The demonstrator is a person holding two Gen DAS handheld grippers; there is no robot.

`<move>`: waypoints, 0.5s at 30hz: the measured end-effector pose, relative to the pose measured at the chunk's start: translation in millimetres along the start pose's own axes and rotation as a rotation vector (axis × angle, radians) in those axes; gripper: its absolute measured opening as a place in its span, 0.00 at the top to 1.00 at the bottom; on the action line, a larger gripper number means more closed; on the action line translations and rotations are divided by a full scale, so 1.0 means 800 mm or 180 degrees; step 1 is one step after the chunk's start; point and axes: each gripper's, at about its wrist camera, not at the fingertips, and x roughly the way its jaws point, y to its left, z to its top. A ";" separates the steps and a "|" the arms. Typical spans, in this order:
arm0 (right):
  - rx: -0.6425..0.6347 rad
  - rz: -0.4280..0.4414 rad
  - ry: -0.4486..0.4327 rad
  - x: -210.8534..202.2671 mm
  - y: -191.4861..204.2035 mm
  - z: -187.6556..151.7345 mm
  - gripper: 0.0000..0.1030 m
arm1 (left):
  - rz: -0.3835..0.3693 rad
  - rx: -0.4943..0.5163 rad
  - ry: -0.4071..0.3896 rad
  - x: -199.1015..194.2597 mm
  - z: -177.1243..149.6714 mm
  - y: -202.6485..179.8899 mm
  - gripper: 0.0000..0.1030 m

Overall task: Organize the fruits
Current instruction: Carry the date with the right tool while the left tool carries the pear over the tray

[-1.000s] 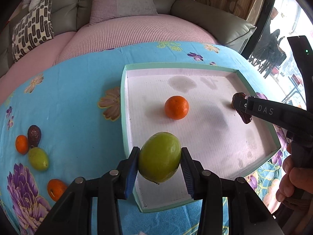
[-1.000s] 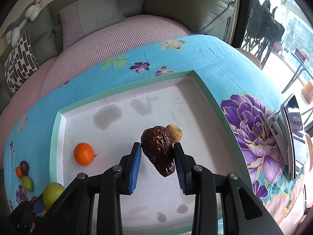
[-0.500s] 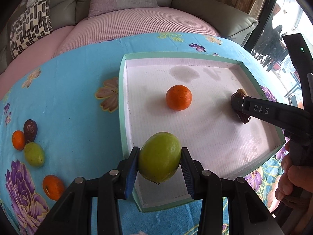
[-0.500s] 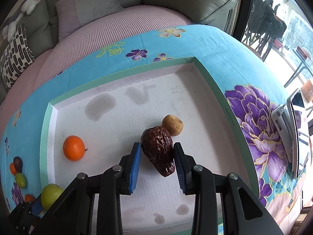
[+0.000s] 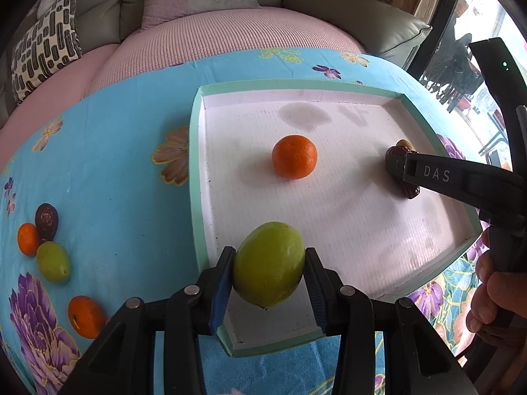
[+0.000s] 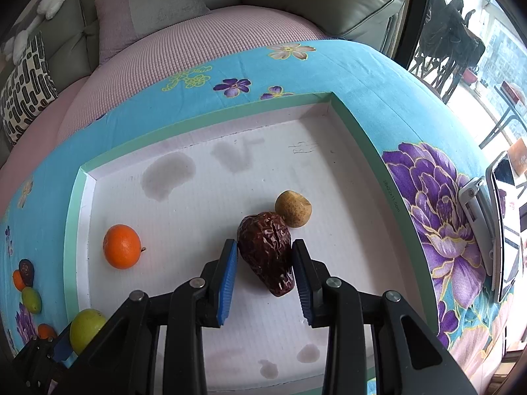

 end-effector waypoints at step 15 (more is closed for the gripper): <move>-0.0025 -0.0028 0.0096 0.009 0.002 -0.003 0.66 | -0.0014 0.0005 0.0049 0.003 -0.002 0.000 0.57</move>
